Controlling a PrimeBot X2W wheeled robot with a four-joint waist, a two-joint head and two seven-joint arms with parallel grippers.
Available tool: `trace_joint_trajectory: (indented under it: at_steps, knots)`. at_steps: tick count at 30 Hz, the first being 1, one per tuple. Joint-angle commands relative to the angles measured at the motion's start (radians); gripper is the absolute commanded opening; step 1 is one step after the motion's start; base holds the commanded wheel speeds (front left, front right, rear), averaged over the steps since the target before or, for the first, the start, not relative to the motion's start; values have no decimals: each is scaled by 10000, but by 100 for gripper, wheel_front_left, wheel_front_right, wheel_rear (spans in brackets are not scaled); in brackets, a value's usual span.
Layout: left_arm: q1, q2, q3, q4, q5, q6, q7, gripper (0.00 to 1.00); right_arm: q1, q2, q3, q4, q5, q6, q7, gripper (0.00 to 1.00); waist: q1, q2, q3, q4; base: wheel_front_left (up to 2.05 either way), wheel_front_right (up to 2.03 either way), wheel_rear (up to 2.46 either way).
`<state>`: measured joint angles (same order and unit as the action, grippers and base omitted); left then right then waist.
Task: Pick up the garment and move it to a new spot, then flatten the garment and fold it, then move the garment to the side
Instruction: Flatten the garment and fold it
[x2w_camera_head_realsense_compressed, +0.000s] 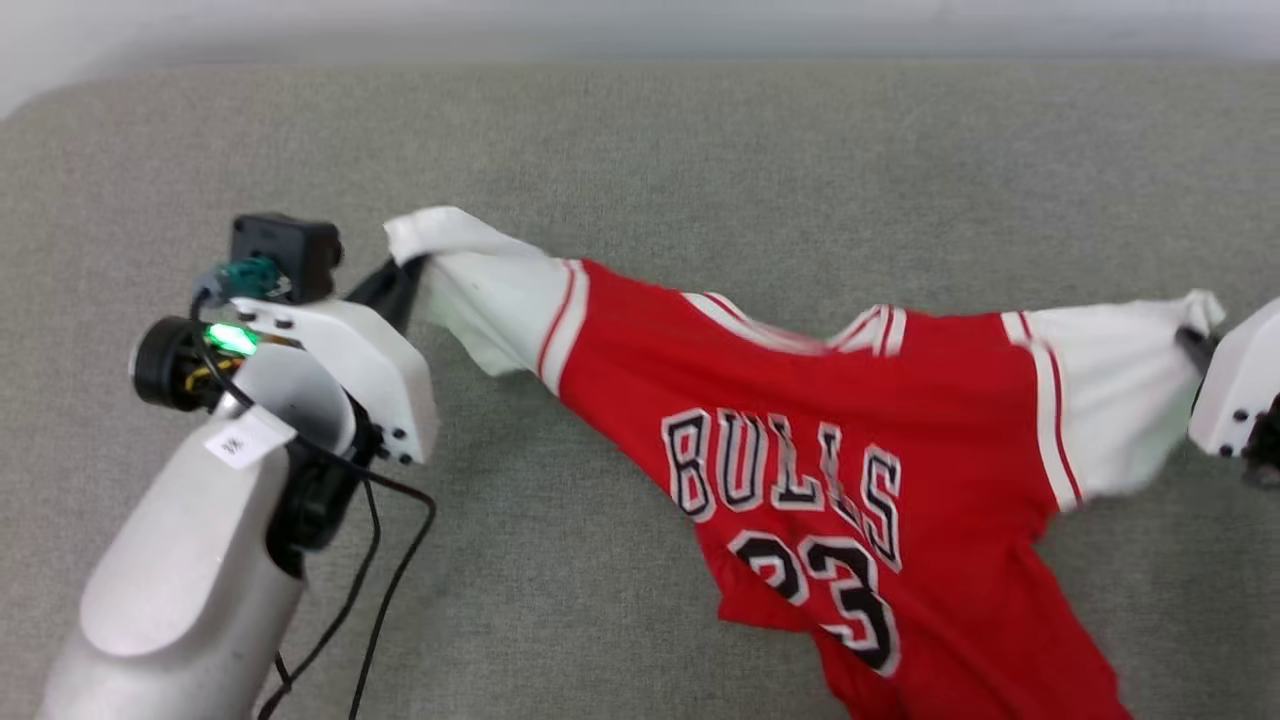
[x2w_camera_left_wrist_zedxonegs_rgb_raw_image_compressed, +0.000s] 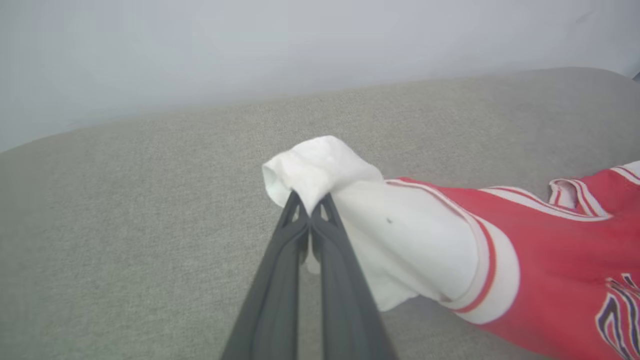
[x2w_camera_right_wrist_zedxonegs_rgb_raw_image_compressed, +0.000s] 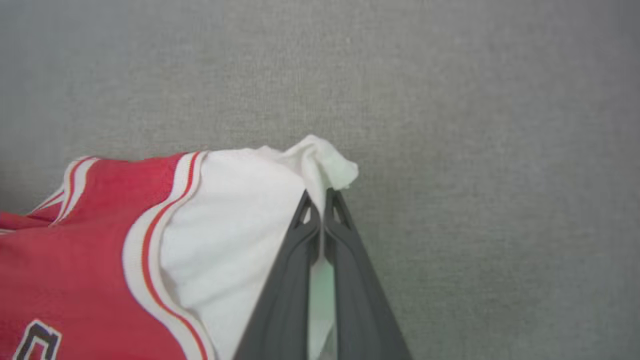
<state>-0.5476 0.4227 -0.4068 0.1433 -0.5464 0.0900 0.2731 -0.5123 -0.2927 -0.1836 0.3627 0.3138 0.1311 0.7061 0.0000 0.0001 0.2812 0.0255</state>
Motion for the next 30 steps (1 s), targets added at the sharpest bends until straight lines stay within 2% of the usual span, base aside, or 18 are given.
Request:
trace_joint_trajectory:
  at_steps: [1,5,13,20,26,30]
  knots:
    - [-360,77,207,252,83,157,-205,0,-295,4,-88,-149,-230,-7,-306,0,0,-1,-403,-164,0,0,0]
    - [-1085,-62,569,965,2,232,-698,0,-905,35,-316,-177,-583,-8,-964,0,0,-1,-755,-228,0,0,0]
    - [-3147,-308,823,2719,88,-156,-1648,0,-2653,174,-483,279,-1068,-10,-2064,0,0,-1,-837,-281,0,0,0]
    - [-5774,-338,870,4376,438,-593,-2584,0,-5137,123,-478,814,-1434,-10,-3096,0,0,-1,-220,-334,0,0,0]
    - [-7948,-217,1107,5086,673,-821,-3785,0,-7374,-86,-477,1180,-1488,-10,-3870,0,0,-1,556,-390,0,0,0]
    - [-9071,-76,1238,5601,704,-969,-4194,0,-8556,-113,-348,1468,-1512,-10,-4079,0,0,-1,1059,-458,0,0,0]
